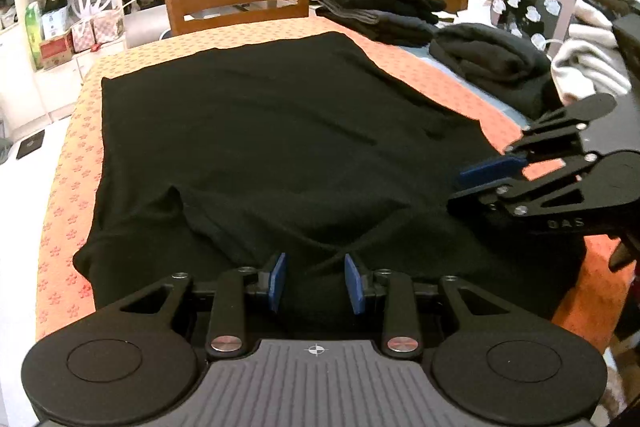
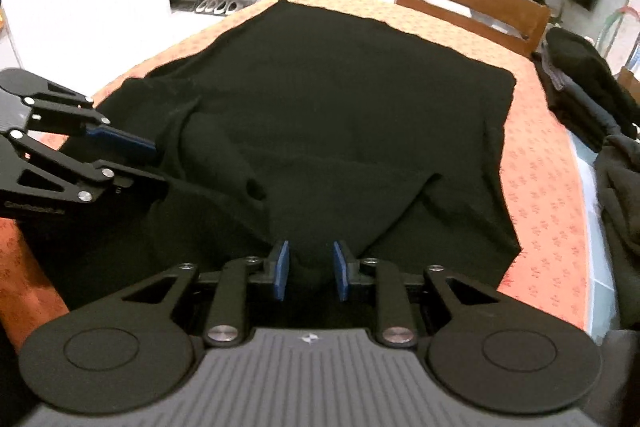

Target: Fold clothes

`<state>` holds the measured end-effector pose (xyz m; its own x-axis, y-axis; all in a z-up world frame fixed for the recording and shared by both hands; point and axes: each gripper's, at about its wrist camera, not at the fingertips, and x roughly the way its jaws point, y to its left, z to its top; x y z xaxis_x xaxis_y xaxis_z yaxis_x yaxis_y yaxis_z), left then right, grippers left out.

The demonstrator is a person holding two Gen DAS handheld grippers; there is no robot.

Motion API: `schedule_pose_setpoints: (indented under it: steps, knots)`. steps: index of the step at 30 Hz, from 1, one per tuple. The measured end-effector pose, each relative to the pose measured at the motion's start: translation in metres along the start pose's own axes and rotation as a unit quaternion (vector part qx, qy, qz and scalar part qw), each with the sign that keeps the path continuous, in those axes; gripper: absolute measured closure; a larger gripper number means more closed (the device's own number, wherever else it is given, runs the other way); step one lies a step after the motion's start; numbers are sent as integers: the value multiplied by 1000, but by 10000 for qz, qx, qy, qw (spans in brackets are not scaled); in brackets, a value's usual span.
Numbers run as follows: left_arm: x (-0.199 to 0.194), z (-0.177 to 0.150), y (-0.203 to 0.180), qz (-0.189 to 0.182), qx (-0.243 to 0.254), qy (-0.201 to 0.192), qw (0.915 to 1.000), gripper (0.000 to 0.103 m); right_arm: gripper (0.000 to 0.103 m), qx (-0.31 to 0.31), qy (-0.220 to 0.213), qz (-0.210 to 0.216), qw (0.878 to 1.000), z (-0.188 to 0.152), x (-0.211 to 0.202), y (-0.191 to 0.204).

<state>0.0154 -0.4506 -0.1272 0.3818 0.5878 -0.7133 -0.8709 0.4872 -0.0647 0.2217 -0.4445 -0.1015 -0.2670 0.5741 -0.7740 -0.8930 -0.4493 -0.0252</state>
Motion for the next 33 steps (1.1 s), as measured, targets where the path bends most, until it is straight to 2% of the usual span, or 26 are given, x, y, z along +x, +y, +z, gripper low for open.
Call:
schedule_pose_setpoints:
  steps: [9, 10, 13, 15, 19, 23, 28, 33]
  knots:
    - [-47, -2, 7, 9, -219, -209, 9995, 50, 70, 771, -230, -173, 9966, -11, -48, 4]
    - [-55, -6, 7, 21, -267, -225, 9994, 44, 69, 811, -256, -216, 9961, -13, -54, 6]
    - [-73, -16, 5, 124, -293, -198, 9993, 41, 61, 908, -347, -336, 9947, -17, -73, 15]
    - [-87, -25, 4, 193, -252, -191, 9993, 35, 59, 968, -424, -373, 9937, -20, -86, 22]
    - [-124, -42, 3, 388, -70, -327, 9987, 27, 48, 1102, -616, -347, 9914, -29, -109, 38]
    - [-155, -56, 13, 449, -95, -400, 9981, 19, 47, 1198, -657, -352, 9900, -37, -123, 58]
    - [-182, -69, 36, 437, -110, -480, 9978, 19, 46, 1187, -639, -368, 9902, -40, -132, 88]
    - [-184, -80, 87, 208, -399, -450, 9980, 18, 45, 1267, -649, -490, 9886, -37, -134, 127]
